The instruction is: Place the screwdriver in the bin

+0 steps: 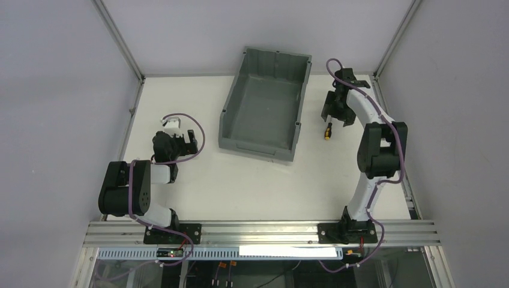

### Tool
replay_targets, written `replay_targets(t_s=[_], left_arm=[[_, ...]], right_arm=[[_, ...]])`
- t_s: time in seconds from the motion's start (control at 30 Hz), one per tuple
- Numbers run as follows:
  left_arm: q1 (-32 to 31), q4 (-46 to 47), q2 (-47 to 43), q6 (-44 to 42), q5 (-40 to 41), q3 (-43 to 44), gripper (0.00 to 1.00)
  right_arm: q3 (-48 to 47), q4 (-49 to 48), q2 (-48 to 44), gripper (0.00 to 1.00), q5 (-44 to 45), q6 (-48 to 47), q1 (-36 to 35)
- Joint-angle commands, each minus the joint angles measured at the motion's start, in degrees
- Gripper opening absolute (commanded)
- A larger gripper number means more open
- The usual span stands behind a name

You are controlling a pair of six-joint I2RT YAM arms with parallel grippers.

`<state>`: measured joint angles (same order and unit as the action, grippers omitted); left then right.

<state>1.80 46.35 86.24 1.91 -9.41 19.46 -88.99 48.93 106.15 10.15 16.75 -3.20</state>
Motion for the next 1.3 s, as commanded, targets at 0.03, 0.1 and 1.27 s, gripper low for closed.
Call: replay_targets(t_s=[0.03,0.1,1.27], left_arm=[[-0.7,1.9,-0.1,-0.7,-0.8,1.3,0.99],[-0.7,1.9,0.0,-0.7,-0.9,1.3,0.99],[-0.7,1.9,0.0,-0.7,-0.8,1.3,0.99]], right_arm=[[-6.6,7.6,8.1,0.7,2.0,-0.5,0.3],[-7.3,7.2,10.9,0.68,2.0,-0.4,0.2],[-33.7,4.1,-11.7,0.0,12.7,-0.3,-20.1]])
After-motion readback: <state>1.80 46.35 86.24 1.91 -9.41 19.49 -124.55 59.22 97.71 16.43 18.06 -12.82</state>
